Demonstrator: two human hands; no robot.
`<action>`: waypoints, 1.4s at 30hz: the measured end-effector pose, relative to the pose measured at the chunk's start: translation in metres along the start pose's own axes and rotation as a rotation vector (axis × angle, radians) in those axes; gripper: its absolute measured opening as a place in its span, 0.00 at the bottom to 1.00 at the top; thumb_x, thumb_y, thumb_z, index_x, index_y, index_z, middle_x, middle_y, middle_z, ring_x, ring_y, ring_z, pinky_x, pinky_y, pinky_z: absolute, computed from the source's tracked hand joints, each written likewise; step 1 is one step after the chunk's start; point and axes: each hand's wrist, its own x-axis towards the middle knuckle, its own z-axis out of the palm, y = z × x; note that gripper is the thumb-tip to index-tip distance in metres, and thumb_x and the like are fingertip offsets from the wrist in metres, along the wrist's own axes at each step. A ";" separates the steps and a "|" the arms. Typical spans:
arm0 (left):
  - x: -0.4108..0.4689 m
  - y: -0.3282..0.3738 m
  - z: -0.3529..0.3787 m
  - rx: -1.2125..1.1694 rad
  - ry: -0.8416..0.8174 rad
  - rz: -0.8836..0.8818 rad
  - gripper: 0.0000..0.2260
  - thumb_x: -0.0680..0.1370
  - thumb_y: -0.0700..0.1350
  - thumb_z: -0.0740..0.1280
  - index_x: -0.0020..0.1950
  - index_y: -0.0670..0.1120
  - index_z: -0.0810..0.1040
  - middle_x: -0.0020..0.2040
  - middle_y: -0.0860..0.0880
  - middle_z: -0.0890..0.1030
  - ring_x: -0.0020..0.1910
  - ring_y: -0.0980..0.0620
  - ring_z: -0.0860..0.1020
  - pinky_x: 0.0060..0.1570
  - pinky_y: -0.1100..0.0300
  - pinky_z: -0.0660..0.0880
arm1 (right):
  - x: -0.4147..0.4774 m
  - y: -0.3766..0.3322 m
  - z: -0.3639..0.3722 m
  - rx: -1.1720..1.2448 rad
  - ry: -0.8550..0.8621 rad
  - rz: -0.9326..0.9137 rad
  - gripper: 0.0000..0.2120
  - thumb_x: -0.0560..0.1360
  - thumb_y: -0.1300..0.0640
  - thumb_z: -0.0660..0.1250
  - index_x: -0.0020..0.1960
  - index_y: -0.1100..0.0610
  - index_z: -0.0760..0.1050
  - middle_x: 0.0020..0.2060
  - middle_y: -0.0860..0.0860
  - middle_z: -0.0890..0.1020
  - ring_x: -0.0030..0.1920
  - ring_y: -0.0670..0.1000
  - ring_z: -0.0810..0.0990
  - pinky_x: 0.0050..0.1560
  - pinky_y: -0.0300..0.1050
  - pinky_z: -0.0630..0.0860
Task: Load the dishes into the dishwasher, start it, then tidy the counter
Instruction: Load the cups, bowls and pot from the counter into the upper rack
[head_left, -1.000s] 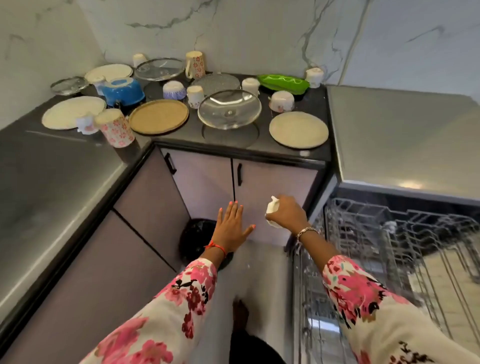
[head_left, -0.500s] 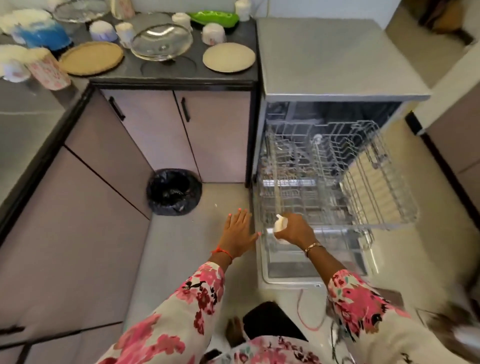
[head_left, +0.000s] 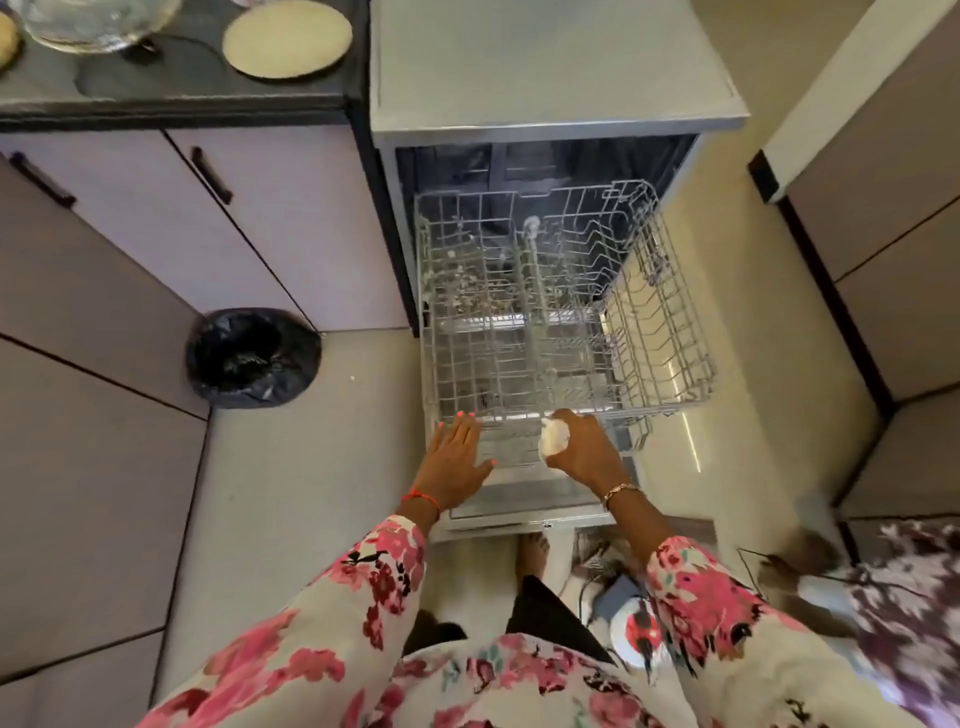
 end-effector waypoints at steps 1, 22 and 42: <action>0.010 0.006 0.003 0.014 -0.003 -0.002 0.29 0.81 0.55 0.54 0.76 0.42 0.50 0.78 0.45 0.50 0.77 0.48 0.45 0.74 0.50 0.41 | 0.009 0.008 -0.008 0.000 -0.006 -0.014 0.32 0.66 0.58 0.75 0.67 0.53 0.68 0.60 0.60 0.71 0.61 0.61 0.71 0.60 0.55 0.73; 0.106 -0.003 0.071 0.078 0.035 0.025 0.21 0.79 0.36 0.55 0.73 0.40 0.62 0.71 0.41 0.69 0.71 0.43 0.66 0.70 0.50 0.61 | 0.169 0.019 0.008 -0.093 -0.102 -0.225 0.33 0.69 0.56 0.71 0.72 0.54 0.62 0.67 0.59 0.65 0.65 0.60 0.68 0.58 0.53 0.73; 0.107 -0.018 0.086 -0.026 0.223 0.090 0.19 0.71 0.34 0.71 0.60 0.43 0.77 0.52 0.47 0.82 0.52 0.48 0.79 0.54 0.59 0.65 | 0.195 0.011 0.069 -0.465 -0.191 -0.227 0.32 0.75 0.59 0.66 0.75 0.51 0.55 0.71 0.59 0.59 0.68 0.60 0.64 0.55 0.54 0.75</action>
